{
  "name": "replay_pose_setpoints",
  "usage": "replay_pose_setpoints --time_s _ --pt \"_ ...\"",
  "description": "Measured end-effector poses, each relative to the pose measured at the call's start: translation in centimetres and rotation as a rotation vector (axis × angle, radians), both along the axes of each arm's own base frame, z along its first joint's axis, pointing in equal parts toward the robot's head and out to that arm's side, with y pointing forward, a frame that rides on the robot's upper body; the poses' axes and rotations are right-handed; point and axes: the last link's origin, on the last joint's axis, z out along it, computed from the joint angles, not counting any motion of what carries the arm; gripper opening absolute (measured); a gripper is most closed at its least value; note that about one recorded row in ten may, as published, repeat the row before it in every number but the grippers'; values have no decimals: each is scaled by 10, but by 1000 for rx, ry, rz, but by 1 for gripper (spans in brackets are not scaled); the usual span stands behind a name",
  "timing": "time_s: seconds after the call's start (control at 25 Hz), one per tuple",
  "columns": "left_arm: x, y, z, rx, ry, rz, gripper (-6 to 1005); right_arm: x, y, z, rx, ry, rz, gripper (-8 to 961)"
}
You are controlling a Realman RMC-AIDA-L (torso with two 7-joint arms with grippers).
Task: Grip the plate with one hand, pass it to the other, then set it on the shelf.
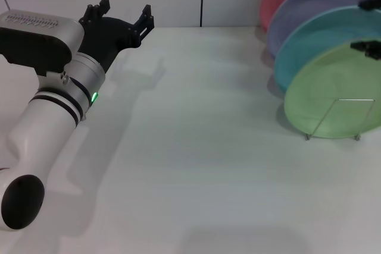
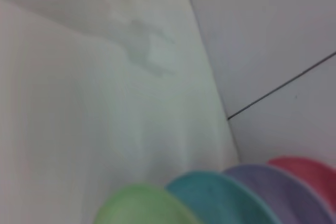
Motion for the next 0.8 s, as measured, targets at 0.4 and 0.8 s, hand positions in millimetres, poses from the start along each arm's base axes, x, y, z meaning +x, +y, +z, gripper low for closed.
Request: replay_pose_setpoints --time_s 0.4,0.8 --pt "-5 -2 10 64 2 -14 866 -6 -22 84 413 564 222 690" --pt "-45 -26 39 277 -9 -5 866 208 -158 91 1155 1345 534 734"
